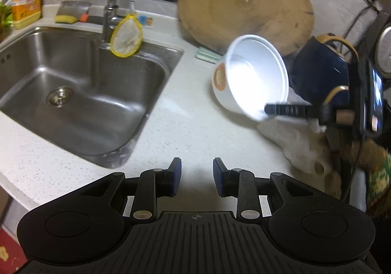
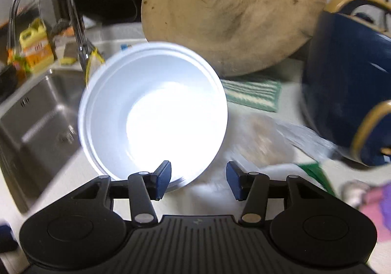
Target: Collect trash
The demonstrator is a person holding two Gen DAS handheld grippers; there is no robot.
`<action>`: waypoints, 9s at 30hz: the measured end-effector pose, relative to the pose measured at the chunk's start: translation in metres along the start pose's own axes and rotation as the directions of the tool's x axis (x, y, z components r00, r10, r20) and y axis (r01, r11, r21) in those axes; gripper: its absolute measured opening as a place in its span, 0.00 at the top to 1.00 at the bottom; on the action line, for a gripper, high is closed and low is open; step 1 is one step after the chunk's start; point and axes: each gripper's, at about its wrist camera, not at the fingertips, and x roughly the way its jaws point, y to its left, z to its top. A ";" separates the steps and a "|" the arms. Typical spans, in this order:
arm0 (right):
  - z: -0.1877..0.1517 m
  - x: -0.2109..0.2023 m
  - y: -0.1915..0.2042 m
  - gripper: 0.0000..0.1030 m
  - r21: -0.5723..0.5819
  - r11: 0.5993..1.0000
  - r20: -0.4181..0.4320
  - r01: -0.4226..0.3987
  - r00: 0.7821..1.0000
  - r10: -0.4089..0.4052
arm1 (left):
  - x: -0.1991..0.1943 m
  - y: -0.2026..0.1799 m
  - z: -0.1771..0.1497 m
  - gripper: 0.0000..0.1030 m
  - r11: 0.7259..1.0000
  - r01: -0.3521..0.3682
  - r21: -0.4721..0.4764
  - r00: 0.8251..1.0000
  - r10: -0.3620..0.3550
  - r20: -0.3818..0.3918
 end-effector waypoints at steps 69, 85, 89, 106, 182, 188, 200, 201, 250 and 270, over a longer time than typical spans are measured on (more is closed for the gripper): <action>-0.024 -0.061 0.007 0.72 0.195 0.975 -0.165 -0.105 0.976 0.138 | 0.009 0.031 0.017 0.79 0.931 0.345 -0.115 0.938 -0.338 0.082; -0.014 -0.083 0.003 0.58 0.287 0.934 -0.050 -0.211 0.971 0.234 | 0.022 0.021 0.027 0.80 0.941 0.324 -0.098 0.946 -0.319 0.061; -0.024 -0.087 -0.003 0.58 0.265 0.945 -0.051 -0.191 0.976 0.212 | 0.019 0.019 0.025 0.80 0.955 0.283 -0.093 0.959 -0.279 0.051; -0.123 -0.148 -0.075 0.43 0.045 0.939 -0.036 0.340 0.940 -0.339 | 0.022 -0.114 -0.035 0.79 0.831 0.463 0.308 0.886 -0.429 -0.175; -0.149 -0.143 -0.099 0.43 0.250 0.967 0.029 0.039 0.998 -0.048 | 0.049 -0.096 -0.029 0.78 0.931 0.251 0.263 0.963 -0.214 -0.163; -0.151 -0.136 -0.071 0.43 0.186 0.983 0.029 0.006 1.000 -0.012 | 0.002 -0.084 -0.030 0.73 0.925 0.178 0.336 0.980 -0.198 0.026; -0.148 -0.115 0.010 0.56 -0.049 0.996 0.010 -0.072 0.997 0.073 | 0.047 -0.056 -0.025 0.75 0.949 0.289 0.129 0.954 -0.273 -0.124; -0.149 -0.116 0.010 0.56 -0.047 0.996 0.007 -0.080 0.997 0.080 | 0.050 -0.068 -0.030 0.75 0.938 0.295 0.183 0.951 -0.269 -0.154; -0.104 -0.106 -0.077 0.49 0.166 0.982 -0.011 0.088 0.996 -0.088 | 0.061 -0.122 -0.047 0.71 0.862 0.166 0.478 0.983 -0.104 -0.154; -0.100 -0.086 -0.103 1.00 0.265 0.962 -0.075 0.068 0.996 -0.050 | 0.074 -0.116 -0.034 0.73 0.903 0.196 0.382 0.976 -0.143 -0.162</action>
